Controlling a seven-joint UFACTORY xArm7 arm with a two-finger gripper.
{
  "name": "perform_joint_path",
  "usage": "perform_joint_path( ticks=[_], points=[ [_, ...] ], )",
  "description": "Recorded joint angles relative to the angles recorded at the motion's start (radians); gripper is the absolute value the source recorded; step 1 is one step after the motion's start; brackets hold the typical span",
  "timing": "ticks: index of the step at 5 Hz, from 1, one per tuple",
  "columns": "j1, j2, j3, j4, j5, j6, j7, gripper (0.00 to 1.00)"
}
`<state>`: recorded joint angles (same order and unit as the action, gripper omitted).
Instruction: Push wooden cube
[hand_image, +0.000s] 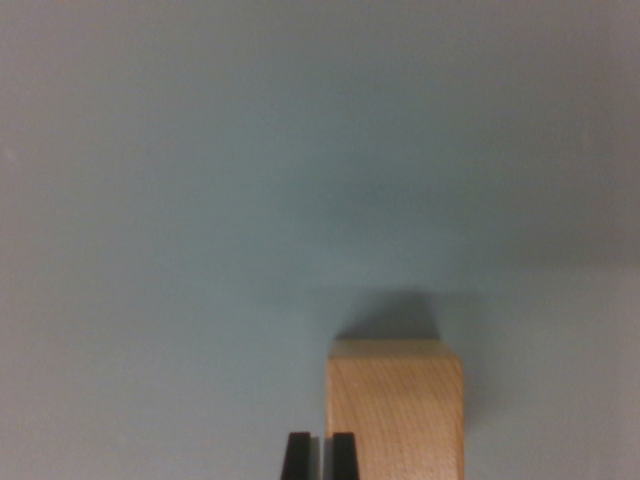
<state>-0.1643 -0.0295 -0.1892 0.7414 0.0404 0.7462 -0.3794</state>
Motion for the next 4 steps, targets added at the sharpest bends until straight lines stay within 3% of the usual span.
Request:
perform_joint_path(
  ticks=[1, 2, 3, 4],
  points=[
    [0.0000, 0.000, 0.000, 0.000, 0.0000, 0.000, 0.000, 0.00],
    [-0.0066, -0.002, -0.011, -0.041, 0.0003, -0.039, -0.019, 0.00],
    [-0.0066, -0.002, -0.011, -0.041, 0.0003, -0.039, -0.019, 0.00],
    [-0.0125, -0.003, -0.020, -0.078, 0.0006, -0.075, -0.037, 0.00]
  ],
)
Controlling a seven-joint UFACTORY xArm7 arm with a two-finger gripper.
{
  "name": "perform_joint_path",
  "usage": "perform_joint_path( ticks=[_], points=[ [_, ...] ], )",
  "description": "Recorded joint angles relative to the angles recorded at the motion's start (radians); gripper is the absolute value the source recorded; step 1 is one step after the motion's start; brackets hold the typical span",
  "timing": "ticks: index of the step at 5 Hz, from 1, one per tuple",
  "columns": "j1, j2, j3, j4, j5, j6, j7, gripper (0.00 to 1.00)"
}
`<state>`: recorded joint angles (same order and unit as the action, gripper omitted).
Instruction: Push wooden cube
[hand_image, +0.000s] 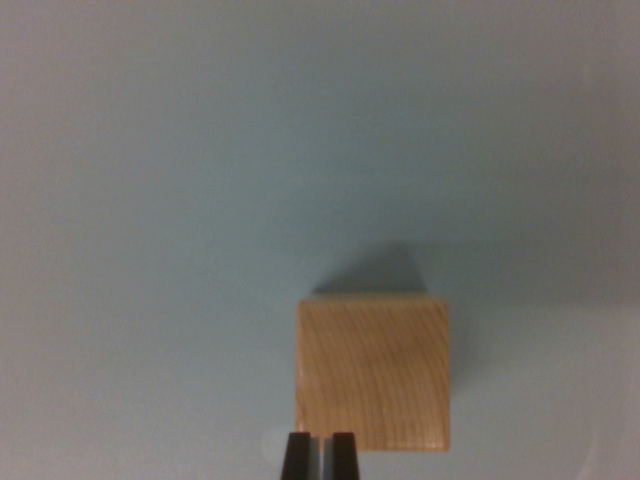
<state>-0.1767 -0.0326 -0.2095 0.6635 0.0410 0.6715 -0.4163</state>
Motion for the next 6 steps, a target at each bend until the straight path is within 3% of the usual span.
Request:
perform_joint_path(
  ticks=[1, 2, 3, 4, 5, 6],
  points=[
    [0.0000, 0.000, 0.000, 0.000, 0.0000, 0.000, 0.000, 0.00],
    [-0.0059, -0.001, -0.010, -0.037, 0.0003, -0.035, -0.017, 0.00],
    [-0.0059, -0.001, -0.010, -0.037, 0.0003, -0.035, -0.017, 0.00],
    [-0.0113, -0.003, -0.018, -0.070, 0.0005, -0.067, -0.033, 0.00],
    [-0.0113, -0.003, -0.018, -0.070, 0.0005, -0.067, -0.033, 0.00],
    [-0.0162, -0.004, -0.026, -0.101, 0.0007, -0.097, -0.048, 0.00]
  ],
)
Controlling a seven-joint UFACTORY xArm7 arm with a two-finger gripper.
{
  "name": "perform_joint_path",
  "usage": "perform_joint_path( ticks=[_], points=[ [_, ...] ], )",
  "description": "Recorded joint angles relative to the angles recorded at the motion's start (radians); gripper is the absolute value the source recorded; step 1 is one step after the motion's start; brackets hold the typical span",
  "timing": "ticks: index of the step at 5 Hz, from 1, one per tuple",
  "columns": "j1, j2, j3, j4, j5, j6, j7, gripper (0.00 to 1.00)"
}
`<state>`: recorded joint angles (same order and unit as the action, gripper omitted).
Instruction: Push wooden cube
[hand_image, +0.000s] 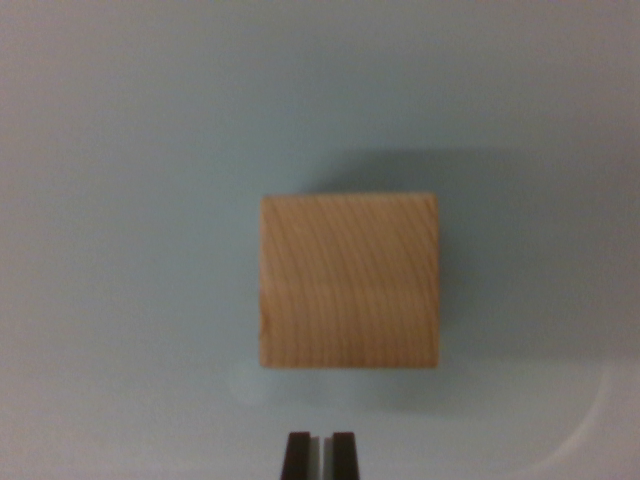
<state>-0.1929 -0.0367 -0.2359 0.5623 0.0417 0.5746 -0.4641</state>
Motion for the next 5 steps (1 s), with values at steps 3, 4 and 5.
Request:
perform_joint_path(
  ticks=[3, 4, 5],
  points=[
    [-0.0044, -0.001, -0.007, -0.028, 0.0002, -0.027, -0.013, 0.00],
    [-0.0083, -0.002, -0.013, -0.052, 0.0004, -0.050, -0.024, 0.00],
    [-0.0083, -0.002, -0.013, -0.052, 0.0004, -0.050, -0.024, 0.00]
  ],
)
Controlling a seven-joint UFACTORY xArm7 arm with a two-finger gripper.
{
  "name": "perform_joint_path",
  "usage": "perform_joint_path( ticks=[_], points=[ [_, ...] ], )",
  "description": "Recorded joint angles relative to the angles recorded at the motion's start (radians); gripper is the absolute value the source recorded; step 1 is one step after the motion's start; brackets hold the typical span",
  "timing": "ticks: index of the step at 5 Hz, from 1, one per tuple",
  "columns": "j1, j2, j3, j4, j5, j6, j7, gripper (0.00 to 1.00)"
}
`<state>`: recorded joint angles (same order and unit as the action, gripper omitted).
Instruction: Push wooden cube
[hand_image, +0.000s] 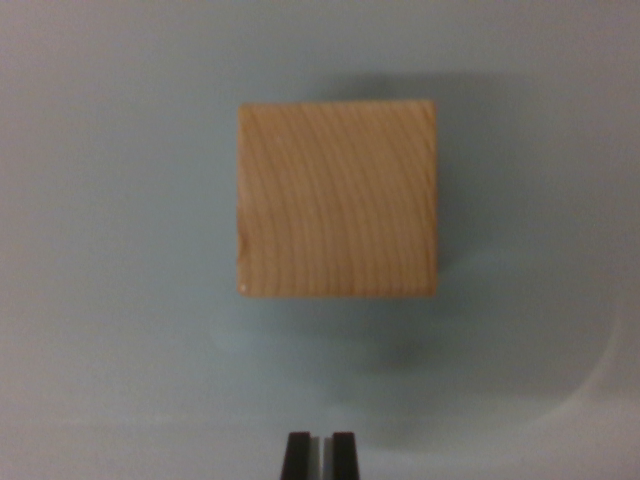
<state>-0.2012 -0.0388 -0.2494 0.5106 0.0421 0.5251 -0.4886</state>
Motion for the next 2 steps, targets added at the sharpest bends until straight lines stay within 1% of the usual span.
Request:
perform_joint_path(
  ticks=[1, 2],
  points=[
    [-0.0032, -0.001, -0.005, -0.020, 0.0001, -0.019, -0.010, 0.00],
    [-0.0032, -0.001, -0.005, -0.020, 0.0001, -0.019, -0.010, 0.00]
  ],
)
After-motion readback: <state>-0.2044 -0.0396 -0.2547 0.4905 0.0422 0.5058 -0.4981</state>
